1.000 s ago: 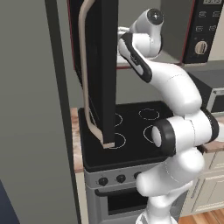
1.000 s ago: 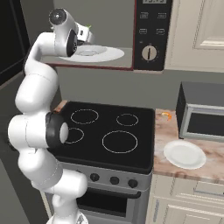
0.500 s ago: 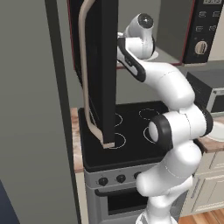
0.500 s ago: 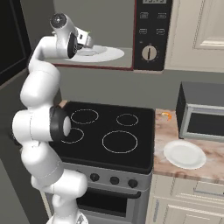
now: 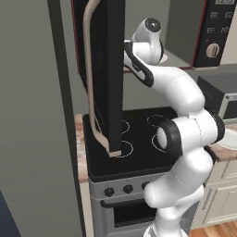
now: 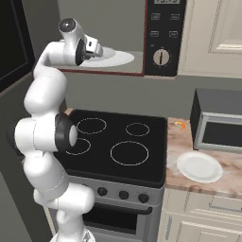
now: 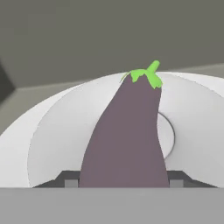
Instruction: Pick the eggplant from the counter and place it in the microwave.
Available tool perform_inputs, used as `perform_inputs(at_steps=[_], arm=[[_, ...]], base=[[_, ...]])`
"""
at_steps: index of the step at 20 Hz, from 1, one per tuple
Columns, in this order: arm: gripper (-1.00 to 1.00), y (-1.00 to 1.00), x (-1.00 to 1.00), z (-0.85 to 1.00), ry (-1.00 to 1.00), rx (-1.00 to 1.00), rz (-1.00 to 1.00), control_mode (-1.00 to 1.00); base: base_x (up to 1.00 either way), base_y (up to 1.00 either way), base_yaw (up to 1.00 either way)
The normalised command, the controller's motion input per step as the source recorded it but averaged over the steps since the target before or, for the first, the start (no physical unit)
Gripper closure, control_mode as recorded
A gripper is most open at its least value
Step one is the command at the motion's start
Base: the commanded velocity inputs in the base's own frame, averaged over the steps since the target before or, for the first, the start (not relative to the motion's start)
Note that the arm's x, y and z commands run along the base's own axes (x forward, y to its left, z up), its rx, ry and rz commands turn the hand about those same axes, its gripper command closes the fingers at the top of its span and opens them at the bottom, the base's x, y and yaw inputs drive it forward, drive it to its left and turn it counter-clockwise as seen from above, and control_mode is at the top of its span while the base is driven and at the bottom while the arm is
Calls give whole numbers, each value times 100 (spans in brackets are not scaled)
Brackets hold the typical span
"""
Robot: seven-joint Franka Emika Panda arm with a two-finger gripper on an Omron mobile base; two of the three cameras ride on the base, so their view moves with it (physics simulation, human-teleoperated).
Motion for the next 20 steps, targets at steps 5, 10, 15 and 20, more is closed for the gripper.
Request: perform_inputs(at_steps=[5,10,15,20], arm=[[100,-8,14,0,5,0,6,-100],[100,-4,3,0,0,0,6,-100],[-100,-2,1,0,0,0,5,-100],[-100,-1,-9,0,-1,0,4,-100]], base=[[0,0,0],[0,0,0],[0,0,0],[0,0,0]])
